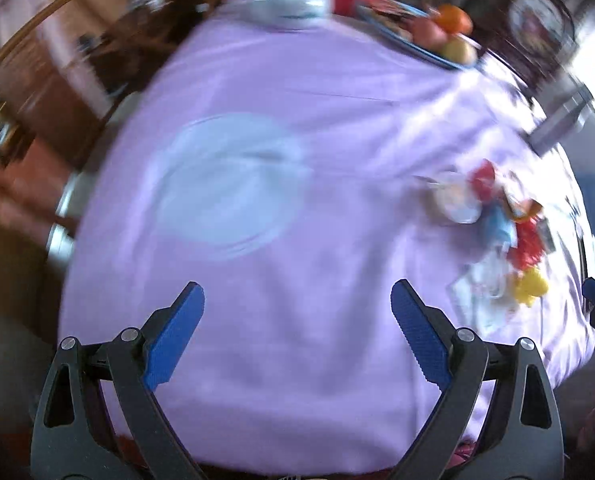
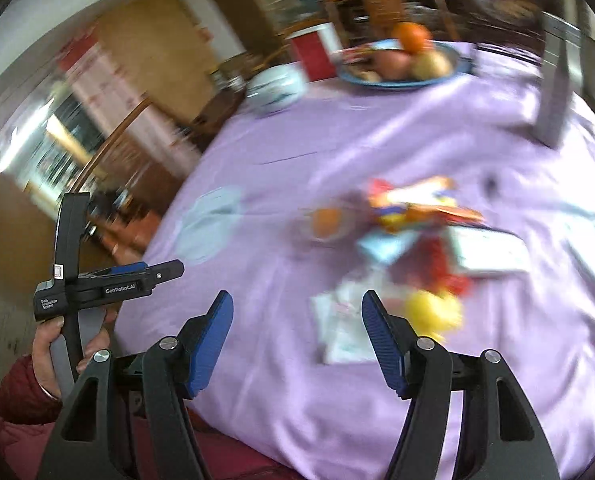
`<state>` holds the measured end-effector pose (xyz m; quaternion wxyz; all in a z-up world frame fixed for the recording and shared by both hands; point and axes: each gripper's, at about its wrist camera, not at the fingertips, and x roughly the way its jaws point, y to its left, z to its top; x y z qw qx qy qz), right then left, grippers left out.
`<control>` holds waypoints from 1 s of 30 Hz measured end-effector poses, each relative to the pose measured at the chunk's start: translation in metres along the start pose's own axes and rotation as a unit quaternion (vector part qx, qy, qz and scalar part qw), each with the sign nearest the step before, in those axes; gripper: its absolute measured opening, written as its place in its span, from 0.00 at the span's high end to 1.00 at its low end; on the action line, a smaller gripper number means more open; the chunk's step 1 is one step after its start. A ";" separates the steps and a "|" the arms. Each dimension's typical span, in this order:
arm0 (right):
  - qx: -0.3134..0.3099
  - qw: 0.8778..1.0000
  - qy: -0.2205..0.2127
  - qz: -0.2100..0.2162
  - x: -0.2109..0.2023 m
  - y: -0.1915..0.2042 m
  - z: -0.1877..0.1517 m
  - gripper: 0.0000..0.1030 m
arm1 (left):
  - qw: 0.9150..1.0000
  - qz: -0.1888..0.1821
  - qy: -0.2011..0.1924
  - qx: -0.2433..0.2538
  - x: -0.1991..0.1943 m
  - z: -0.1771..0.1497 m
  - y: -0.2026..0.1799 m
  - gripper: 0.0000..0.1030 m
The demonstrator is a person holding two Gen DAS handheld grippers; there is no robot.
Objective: Collect trash
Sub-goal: 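Raise both empty tools back over the table toward the plastic cup, then grasp the clear cup with an orange in left tool while right tool grasps white medicine box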
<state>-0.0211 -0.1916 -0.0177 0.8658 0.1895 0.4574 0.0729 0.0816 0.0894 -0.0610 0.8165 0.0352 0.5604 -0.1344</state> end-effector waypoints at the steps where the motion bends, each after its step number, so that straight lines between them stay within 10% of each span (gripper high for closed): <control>1: 0.010 1.000 -0.005 -0.008 -0.004 -0.008 -0.002 0.36 | 1.000 -0.005 0.001 0.010 0.003 0.005 -0.012 0.12; 21: 0.111 0.983 -0.048 -0.137 -0.055 -0.081 -0.029 0.35 | 0.987 -0.053 0.043 0.144 0.105 0.066 -0.137 0.11; 25: 0.118 0.983 -0.044 -0.137 -0.051 -0.086 -0.025 0.35 | 0.985 -0.068 0.051 0.147 0.113 0.069 -0.137 0.39; 30: 0.096 0.987 -0.029 -0.125 -0.038 -0.080 -0.013 0.35 | 0.986 -0.074 0.016 0.147 0.092 0.068 -0.126 0.39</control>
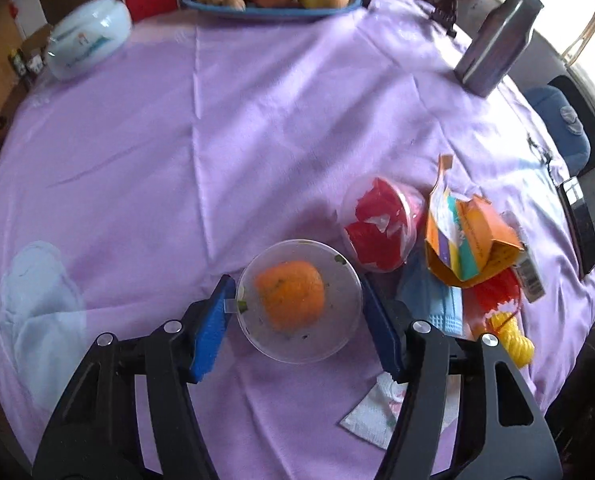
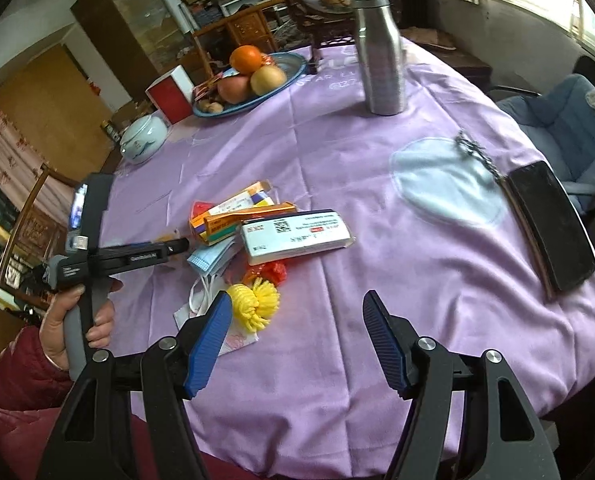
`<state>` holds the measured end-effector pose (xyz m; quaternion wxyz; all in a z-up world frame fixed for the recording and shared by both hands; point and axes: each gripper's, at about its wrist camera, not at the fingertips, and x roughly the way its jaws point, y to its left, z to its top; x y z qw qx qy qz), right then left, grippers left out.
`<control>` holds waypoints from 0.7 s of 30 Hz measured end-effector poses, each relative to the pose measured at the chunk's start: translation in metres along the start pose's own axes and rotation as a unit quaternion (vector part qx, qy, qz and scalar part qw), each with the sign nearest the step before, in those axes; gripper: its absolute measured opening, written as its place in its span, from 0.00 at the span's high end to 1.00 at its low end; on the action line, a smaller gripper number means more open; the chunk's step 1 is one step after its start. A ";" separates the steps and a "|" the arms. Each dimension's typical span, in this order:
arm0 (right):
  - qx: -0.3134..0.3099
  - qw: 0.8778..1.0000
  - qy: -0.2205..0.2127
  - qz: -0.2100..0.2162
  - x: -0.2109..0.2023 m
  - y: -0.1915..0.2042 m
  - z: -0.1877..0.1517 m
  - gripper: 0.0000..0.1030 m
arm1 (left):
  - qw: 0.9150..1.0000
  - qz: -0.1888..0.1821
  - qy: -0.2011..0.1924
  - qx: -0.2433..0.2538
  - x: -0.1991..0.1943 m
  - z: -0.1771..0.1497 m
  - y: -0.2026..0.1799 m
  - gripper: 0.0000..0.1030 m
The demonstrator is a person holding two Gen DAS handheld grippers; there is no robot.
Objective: Collect trash
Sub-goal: 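Grasp the clear cup with an orange in left tool while right tool grasps white medicine box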
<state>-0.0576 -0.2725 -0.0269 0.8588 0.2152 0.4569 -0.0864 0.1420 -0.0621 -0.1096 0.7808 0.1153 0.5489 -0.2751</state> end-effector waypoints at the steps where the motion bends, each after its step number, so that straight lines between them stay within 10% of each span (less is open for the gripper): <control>1: -0.004 1.000 0.003 0.003 0.003 0.002 0.002 0.35 | 1.000 0.000 -0.005 -0.003 -0.005 -0.001 0.003 0.39; 21: -0.066 0.997 0.051 0.004 0.108 0.028 0.061 0.35 | 0.983 0.079 -0.014 -0.166 -0.088 -0.078 0.087 0.39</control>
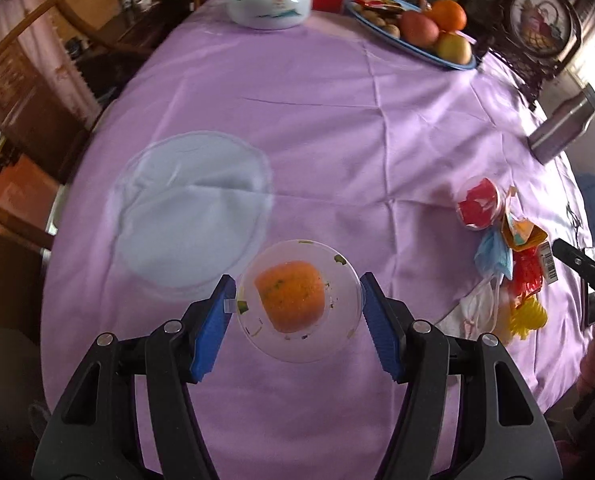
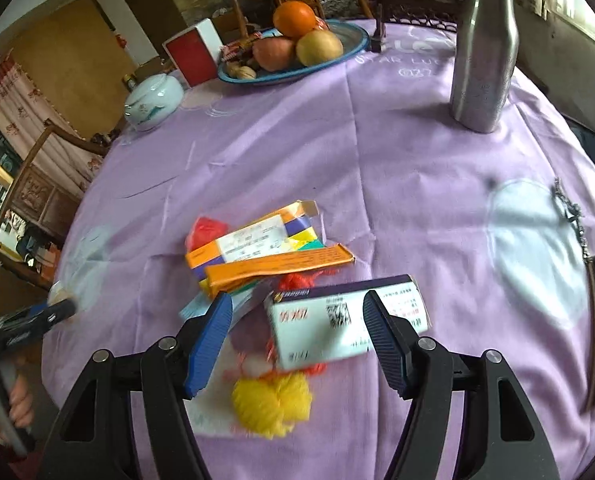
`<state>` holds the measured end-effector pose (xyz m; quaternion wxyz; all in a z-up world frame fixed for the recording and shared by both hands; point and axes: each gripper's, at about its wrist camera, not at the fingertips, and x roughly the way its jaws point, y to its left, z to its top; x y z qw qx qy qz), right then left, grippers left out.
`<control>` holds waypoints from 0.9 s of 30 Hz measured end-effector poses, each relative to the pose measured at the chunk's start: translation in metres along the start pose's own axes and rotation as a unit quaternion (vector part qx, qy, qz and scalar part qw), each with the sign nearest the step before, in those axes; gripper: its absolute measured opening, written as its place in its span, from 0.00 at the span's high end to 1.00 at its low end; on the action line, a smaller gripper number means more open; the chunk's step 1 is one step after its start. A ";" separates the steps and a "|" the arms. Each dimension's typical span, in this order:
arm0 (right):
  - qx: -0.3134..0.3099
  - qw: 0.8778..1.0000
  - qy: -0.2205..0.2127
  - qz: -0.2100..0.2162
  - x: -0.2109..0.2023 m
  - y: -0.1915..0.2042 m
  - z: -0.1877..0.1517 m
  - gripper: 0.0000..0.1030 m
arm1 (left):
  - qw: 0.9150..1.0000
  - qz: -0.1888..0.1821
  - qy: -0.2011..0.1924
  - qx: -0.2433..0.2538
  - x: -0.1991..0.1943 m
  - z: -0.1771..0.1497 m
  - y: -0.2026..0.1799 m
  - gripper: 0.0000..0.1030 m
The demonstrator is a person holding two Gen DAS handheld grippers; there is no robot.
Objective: Collect trash
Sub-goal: 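Grasp the clear cup with an orange in left tool while right tool grasps white medicine box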
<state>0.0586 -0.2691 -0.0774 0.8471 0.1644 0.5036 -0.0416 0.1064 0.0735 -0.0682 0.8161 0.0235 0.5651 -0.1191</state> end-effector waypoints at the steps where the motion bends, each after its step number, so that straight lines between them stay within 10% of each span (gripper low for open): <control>1: 0.000 1.000 0.002 -0.007 0.002 -0.002 -0.001 0.35 | 1.000 0.001 -0.001 -0.002 -0.002 -0.001 0.001 0.39; 16: 0.173 0.982 -0.023 -0.076 -0.063 -0.094 -0.105 0.35 | 0.993 -0.054 -0.006 0.102 0.002 0.014 -0.054 0.39; 27: 0.145 0.988 -0.022 -0.042 -0.027 -0.070 -0.064 0.35 | 0.995 -0.031 -0.040 0.083 -0.026 0.009 -0.039 0.39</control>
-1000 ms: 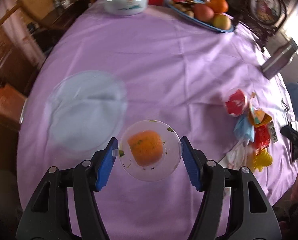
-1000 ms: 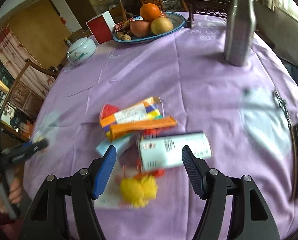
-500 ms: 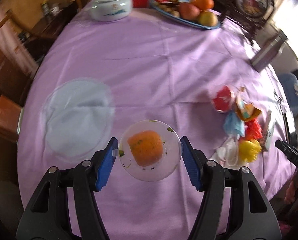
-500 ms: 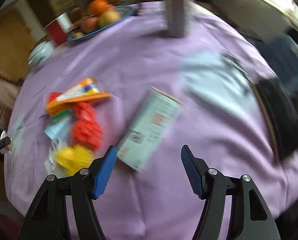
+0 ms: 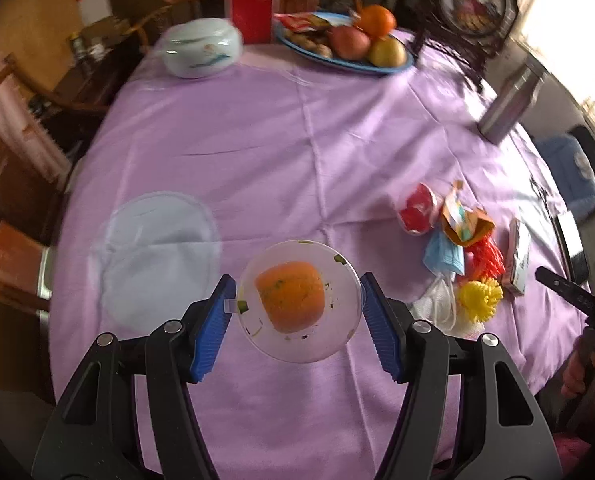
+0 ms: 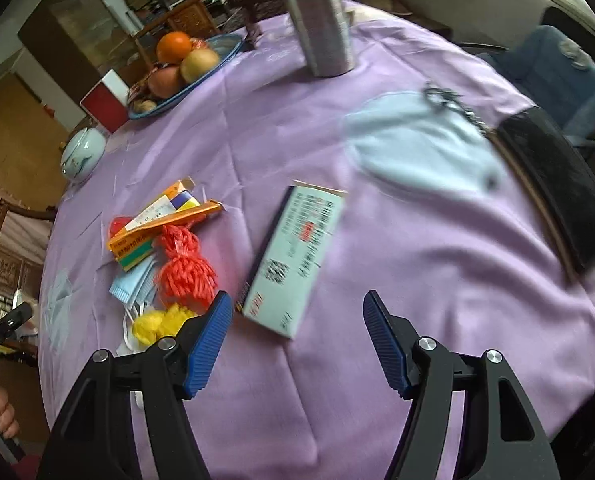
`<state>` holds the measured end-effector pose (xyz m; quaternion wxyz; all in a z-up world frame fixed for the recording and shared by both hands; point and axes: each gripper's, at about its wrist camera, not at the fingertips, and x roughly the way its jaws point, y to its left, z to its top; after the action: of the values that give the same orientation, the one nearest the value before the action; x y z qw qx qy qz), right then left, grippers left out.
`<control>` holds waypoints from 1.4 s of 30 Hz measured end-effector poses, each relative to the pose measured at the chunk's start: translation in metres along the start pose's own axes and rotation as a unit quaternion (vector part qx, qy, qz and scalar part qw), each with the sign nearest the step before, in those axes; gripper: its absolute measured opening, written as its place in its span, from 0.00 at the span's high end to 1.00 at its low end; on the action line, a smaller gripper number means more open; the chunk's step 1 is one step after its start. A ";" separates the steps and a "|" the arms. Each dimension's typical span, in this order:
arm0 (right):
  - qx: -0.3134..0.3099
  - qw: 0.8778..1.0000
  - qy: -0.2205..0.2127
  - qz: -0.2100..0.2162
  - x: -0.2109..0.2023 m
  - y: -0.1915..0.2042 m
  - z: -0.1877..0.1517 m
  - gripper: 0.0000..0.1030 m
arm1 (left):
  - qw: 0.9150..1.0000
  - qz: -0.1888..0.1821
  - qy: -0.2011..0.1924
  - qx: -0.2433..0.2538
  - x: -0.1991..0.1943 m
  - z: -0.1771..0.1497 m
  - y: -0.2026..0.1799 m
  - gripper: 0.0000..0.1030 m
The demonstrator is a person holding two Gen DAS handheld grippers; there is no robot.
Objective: Collect trash
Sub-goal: 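Grasp the clear cup with an orange in left tool while right tool grasps white medicine box, then carry the cup and medicine box down toward the red wastebasket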
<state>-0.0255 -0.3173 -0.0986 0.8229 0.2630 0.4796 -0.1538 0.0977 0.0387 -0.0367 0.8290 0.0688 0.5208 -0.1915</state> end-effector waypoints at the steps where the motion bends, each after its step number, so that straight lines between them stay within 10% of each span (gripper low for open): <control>1: -0.006 1.000 0.005 -0.003 0.007 0.002 0.005 0.34 | 1.000 0.006 -0.002 -0.011 -0.004 -0.003 0.005 0.39; 11: -0.087 0.995 0.042 -0.012 0.051 0.017 0.032 0.46 | 0.985 0.076 0.007 -0.153 -0.034 -0.054 0.041 0.39; 30: -0.216 0.958 0.003 0.186 -0.018 0.095 0.057 0.55 | 0.961 0.109 -0.015 -0.254 -0.067 -0.106 0.029 0.39; 42: -0.324 0.914 0.044 0.242 -0.039 0.214 -0.011 0.55 | 0.912 0.158 -0.039 -0.376 -0.125 -0.205 0.126 0.39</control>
<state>0.0562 -0.1365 -0.0079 0.8529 0.0965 0.4610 0.2252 -0.0724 0.2496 -0.0281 0.8327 -0.1744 0.5038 0.1495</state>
